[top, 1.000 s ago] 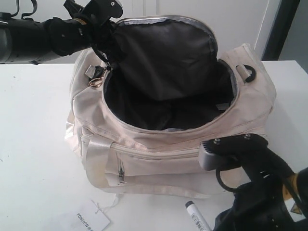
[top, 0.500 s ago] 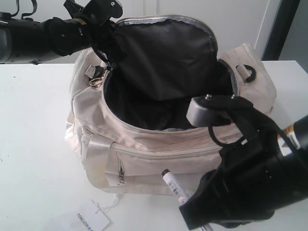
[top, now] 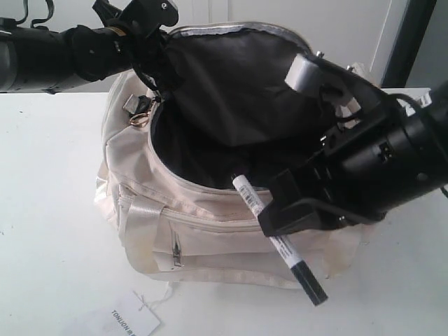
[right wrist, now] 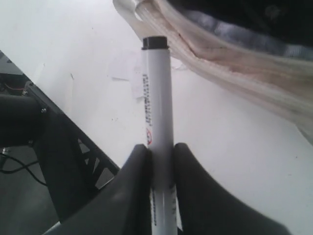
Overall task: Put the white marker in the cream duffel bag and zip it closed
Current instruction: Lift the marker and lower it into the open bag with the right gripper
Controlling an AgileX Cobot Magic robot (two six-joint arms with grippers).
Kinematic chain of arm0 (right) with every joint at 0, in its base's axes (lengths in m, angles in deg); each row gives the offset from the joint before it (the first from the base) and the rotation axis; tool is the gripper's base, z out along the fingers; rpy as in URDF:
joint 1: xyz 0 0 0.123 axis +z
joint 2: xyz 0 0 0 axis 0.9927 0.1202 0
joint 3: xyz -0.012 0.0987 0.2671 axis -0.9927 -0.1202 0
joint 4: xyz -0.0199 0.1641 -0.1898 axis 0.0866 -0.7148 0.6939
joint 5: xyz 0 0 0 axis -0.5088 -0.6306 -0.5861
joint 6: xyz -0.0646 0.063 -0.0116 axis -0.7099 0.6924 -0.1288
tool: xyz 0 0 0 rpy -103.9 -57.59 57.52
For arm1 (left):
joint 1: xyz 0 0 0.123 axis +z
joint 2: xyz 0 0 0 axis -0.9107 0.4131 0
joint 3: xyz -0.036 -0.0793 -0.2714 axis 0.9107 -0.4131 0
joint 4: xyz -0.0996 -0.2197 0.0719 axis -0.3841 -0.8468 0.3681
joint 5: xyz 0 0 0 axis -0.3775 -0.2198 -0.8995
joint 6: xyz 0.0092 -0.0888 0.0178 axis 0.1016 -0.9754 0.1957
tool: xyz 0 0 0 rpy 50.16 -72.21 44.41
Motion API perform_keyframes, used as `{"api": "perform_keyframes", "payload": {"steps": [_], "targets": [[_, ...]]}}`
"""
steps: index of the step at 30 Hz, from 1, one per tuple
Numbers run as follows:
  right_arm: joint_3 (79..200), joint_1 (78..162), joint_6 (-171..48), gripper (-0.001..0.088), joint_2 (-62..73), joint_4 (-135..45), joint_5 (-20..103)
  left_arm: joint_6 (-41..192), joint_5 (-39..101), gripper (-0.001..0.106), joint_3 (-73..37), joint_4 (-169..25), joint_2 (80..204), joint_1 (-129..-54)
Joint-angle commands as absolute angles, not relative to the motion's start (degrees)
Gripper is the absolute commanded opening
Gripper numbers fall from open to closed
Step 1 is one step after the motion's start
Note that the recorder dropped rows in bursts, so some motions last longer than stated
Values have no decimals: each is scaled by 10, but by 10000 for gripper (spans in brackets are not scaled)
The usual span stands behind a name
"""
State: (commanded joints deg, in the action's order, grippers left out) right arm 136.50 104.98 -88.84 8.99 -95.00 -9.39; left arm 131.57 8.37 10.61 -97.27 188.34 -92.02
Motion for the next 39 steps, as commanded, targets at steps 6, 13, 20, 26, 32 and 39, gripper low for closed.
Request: {"api": "perform_keyframes", "payload": {"steps": [6, 13, 20, 26, 32, 39], "targets": [[1413, 991, -916, 0, 132, -997, -102, 1316, 84, 0, 106, -973, 1883, -920], [1452, 957, -951, 0, 156, -996, -58, 1316, 84, 0, 106, -973, 1883, -920], [1452, 957, -1044, 0, 158, -996, 6, 1316, 84, 0, 106, -973, 1883, -920], [1452, 957, -1169, 0, 172, -995, 49, 1316, 84, 0, 106, -973, 1883, -920], [1452, 957, -1302, 0, 197, -996, 67, 1316, 84, 0, 106, -973, 1883, -920], [1452, 961, -1419, 0, 218, -996, 63, 1316, 84, 0, 106, -973, 1883, -920]]}}
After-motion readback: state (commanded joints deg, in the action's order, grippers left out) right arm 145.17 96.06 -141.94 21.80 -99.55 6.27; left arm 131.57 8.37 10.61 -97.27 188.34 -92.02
